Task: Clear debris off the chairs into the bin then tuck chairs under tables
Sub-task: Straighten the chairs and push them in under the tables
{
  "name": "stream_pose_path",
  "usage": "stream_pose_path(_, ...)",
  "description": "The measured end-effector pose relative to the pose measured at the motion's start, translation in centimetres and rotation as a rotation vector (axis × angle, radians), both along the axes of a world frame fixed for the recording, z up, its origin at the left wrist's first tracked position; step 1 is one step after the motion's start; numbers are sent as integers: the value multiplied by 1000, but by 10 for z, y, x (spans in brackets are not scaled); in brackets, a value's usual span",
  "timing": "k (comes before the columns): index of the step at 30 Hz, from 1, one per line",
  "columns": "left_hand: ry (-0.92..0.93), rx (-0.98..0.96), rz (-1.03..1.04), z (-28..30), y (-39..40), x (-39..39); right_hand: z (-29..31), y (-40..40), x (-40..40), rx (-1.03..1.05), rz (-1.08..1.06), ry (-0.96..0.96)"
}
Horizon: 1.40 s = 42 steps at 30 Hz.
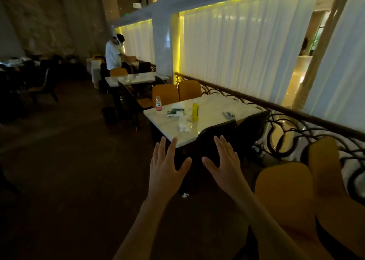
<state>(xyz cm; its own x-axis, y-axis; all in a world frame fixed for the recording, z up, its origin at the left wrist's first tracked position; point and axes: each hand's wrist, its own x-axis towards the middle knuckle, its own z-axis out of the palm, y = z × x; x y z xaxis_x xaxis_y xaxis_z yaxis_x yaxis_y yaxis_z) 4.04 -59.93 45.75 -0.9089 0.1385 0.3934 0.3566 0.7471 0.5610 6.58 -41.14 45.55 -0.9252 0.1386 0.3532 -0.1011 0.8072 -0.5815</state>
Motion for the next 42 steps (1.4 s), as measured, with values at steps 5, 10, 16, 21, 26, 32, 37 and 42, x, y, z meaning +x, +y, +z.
stream_pose_path(5,1,-6,-63,-12,27,-99,-13,21,-88,-8,-44,-9)
stream_pose_path(10,-4,-29,-105,-21,60,-207,-30,58,-193,-45,-114,-30)
stream_pose_path(16,-31,-30,-179,-22,112,-327,-31,107,-299,-86,-175,-9)
stream_pose_path(21,-15,-3,-282,-28,162,-413,-37,150,-363,-91,-267,10)
stream_pose_path(26,-5,17,-404,-36,214,-502,-50,193,-422,-111,-406,-9)
stream_pose_path(32,57,12,-609,-23,274,-579,-47,230,-471,-154,-603,29)
stream_pose_path(37,66,52,-779,-28,339,-612,-41,275,-479,-139,-746,67)
stream_pose_path(42,26,39,-926,-39,428,-617,-47,334,-477,-97,-872,81)
